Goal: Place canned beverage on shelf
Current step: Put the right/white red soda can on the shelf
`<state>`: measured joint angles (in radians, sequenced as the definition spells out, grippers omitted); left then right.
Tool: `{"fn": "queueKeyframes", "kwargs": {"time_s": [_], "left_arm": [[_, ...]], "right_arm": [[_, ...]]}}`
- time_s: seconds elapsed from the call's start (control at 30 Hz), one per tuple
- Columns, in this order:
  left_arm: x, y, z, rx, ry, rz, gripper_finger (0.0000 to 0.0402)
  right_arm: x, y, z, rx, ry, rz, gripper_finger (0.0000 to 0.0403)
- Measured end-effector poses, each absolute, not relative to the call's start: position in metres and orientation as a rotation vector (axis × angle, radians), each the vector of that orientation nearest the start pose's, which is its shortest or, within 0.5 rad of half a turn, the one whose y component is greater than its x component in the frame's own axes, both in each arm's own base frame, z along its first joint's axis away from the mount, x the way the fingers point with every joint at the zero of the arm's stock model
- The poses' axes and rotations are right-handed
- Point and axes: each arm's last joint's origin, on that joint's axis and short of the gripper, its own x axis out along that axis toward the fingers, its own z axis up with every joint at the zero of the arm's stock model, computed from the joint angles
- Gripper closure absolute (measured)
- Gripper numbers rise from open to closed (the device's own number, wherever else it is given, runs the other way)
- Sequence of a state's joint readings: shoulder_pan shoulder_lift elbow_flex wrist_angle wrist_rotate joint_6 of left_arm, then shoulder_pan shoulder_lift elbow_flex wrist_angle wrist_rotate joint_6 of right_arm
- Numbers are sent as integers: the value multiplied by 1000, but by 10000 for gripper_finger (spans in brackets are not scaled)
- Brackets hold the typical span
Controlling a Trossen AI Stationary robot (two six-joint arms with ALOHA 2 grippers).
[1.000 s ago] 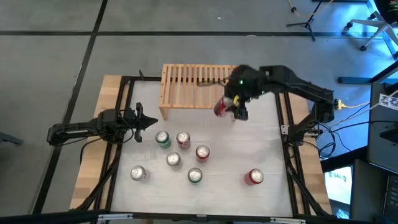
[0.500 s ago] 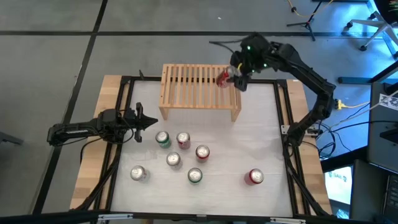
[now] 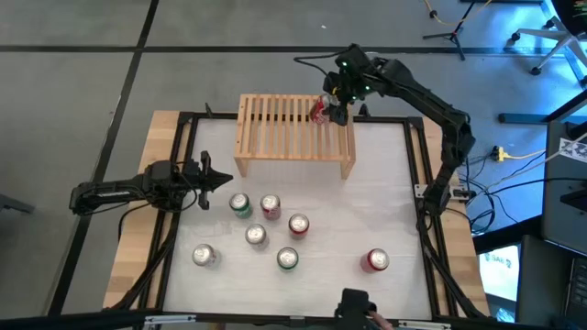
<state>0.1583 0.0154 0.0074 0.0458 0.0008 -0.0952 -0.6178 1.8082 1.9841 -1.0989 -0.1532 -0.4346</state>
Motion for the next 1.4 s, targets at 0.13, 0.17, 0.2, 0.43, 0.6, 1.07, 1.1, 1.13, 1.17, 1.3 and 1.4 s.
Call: {"fn": "queueKeyframes", "kwargs": {"time_s": [0.13,0.17,0.2,0.43,0.6,1.07,1.1,1.13,1.17,1.3,1.4], "left_arm": [[97,15,169,-92,-45,156,401],[97,16,169,-92,-45,158,401],[97,16,169,-92,-45,160,401],[97,16,169,-92,-45,174,401],[97,16,169,-92,-46,174,401],[97,16,169,-92,-45,173,401],[97,16,169,-92,-45,173,401],[97,16,169,-92,-45,173,401],[97,16,169,-92,-45,172,401],[97,16,169,-92,-45,172,401],[97,16,169,-92,-45,171,401]], "right_arm": [[310,-215,389,-74,927,-230,113],[311,-215,390,-76,924,-231,113],[312,-216,392,-75,923,-230,112],[311,-215,395,-65,944,-225,112],[310,-215,394,-64,949,-223,106],[316,-218,388,-58,958,-218,103],[316,-218,388,-58,958,-218,103],[316,-218,388,-58,959,-218,103],[316,-218,388,-58,959,-218,103],[316,-218,388,-59,961,-220,103],[316,-218,388,-60,962,-223,98]]}}
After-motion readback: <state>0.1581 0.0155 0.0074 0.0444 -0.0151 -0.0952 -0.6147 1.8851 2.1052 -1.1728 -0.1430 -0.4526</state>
